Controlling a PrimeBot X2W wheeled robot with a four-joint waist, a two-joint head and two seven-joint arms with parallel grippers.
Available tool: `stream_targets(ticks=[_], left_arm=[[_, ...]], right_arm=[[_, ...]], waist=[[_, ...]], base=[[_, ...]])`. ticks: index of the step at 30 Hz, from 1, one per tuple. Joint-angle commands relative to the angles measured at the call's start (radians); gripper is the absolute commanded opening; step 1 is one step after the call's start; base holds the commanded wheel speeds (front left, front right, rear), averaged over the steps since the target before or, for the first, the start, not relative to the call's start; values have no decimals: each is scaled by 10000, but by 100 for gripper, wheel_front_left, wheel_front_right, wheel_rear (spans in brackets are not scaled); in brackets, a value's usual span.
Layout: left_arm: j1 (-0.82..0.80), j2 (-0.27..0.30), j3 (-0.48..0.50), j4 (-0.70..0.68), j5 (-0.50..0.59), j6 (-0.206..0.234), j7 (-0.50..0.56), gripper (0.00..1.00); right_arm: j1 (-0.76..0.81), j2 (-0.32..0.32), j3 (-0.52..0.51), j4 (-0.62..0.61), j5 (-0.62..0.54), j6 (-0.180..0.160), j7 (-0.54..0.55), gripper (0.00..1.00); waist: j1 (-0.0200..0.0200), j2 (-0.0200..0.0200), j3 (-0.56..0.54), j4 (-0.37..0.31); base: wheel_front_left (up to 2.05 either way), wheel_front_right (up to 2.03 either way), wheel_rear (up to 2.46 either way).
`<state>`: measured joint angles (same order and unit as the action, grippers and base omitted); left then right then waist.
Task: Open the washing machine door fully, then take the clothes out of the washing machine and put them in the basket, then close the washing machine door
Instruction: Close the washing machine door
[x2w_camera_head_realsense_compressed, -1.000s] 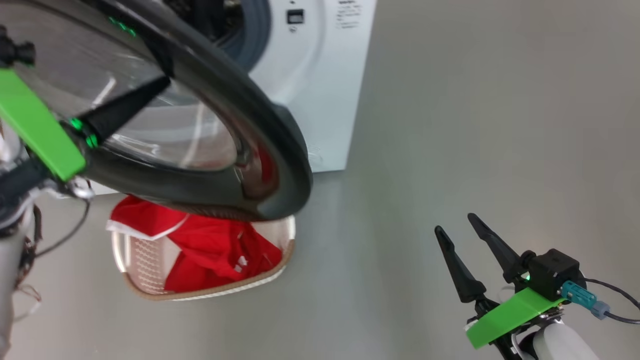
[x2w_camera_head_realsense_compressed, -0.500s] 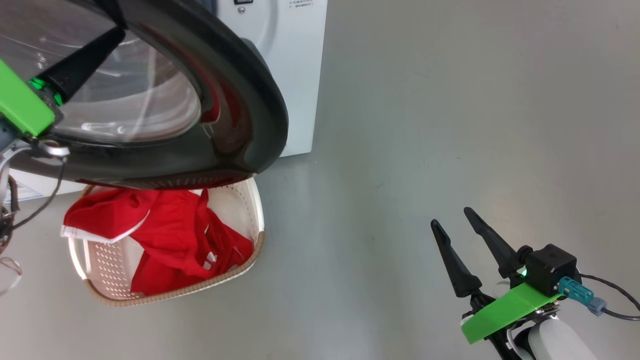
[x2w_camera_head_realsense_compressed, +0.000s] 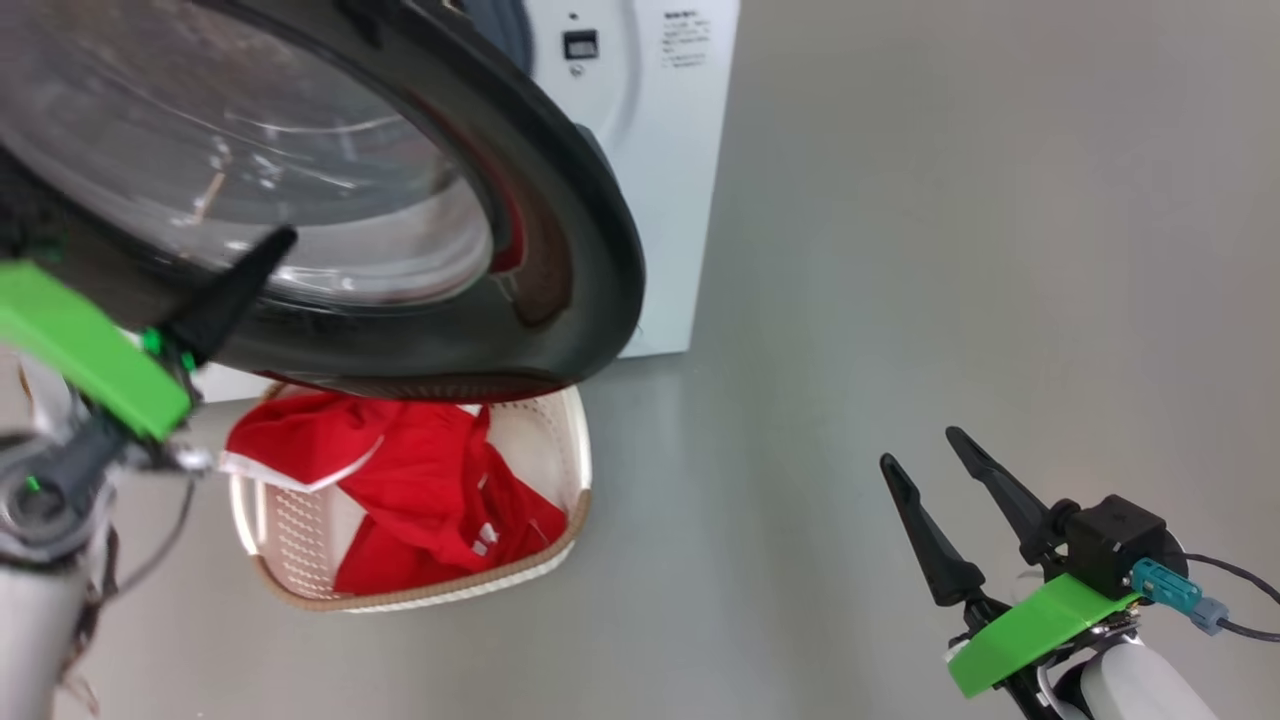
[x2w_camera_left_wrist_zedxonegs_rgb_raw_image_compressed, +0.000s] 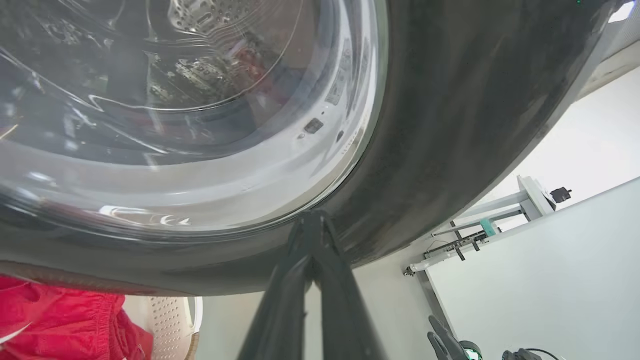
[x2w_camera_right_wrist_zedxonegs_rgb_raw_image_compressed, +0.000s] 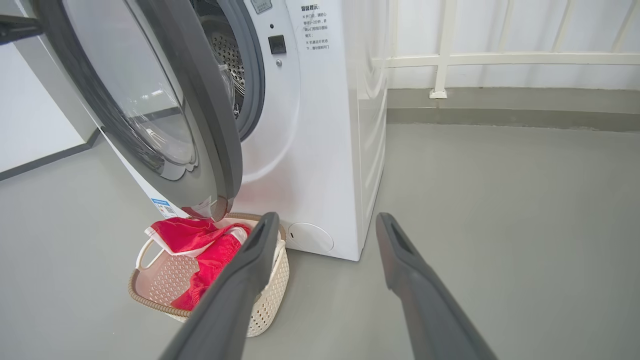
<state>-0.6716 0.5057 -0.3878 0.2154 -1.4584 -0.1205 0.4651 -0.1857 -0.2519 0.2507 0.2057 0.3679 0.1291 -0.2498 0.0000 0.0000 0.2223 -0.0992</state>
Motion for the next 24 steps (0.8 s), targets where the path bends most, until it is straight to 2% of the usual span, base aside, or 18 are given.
stream_targets(ticks=[1,2,3,4,14,24], left_arm=[[279,492,375,-262,-102,-102,-342,70],[279,492,375,-262,-102,-102,-342,70],[553,498,355,-276,-114,-102,-526,90],[834,501,339,-292,-145,-102,-702,100],[3163,580,538,-134,-411,-102,-2497,100],[4964,605,421,-36,-119,-102,-4287,100]], right_arm=[[148,-189,232,-170,26,16,-120,100],[148,-189,232,-170,26,16,-120,100],[199,-234,257,-150,41,16,-120,100],[258,-275,269,-132,60,16,-120,100],[838,-548,98,-130,194,16,-120,100],[1411,-689,-224,-208,295,16,-120,100]], waist=[[0,0,-506,496],[0,0,-506,496],[0,0,-616,581],[0,0,-711,666],[0,0,-1339,1326],[0,0,-1537,1427]], base=[[0,0,0],[0,0,0],[0,0,0],[0,0,0],[0,0,0],[0,0,0]])
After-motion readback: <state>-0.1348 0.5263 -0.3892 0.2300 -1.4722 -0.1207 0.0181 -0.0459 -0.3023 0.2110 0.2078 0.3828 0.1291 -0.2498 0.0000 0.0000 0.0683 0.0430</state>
